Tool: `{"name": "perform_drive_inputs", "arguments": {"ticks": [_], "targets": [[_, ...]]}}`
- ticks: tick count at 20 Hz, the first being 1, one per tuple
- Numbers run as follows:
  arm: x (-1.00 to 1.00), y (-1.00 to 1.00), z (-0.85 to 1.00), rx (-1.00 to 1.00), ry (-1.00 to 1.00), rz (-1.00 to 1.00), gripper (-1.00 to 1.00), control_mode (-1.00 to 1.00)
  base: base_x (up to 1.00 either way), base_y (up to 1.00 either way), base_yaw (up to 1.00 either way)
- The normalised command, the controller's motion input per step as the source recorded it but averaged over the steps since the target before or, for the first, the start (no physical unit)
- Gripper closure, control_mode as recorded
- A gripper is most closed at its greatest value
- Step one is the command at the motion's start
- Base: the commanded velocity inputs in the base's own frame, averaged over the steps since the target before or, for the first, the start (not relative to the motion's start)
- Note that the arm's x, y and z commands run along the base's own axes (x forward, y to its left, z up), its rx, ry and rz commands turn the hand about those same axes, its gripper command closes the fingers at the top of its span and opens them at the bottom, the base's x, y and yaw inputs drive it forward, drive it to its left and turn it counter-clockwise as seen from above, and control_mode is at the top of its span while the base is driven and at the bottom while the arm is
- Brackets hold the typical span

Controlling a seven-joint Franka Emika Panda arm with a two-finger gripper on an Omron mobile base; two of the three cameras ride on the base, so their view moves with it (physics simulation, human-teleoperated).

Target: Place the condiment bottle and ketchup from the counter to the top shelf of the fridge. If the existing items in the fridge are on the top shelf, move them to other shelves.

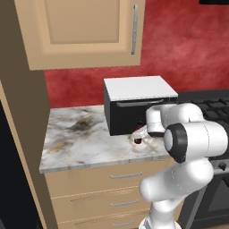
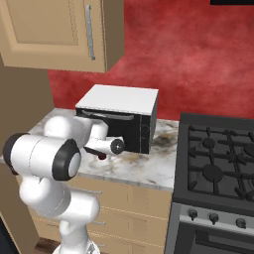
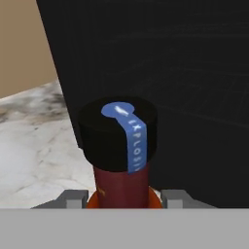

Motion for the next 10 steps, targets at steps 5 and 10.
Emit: {"name": "perform_drive_inputs", "arguments": {"ticks": [5,10], "targets": [[-0.04,0.02,0.37,0.00,-0.01,0.00,1.00,-1.00,0.00,0.00,0.00],[-0.20,0.04,0.68,0.00,-0.04,0.00,1.00,-1.00,0.00,0.00,0.00]]}}
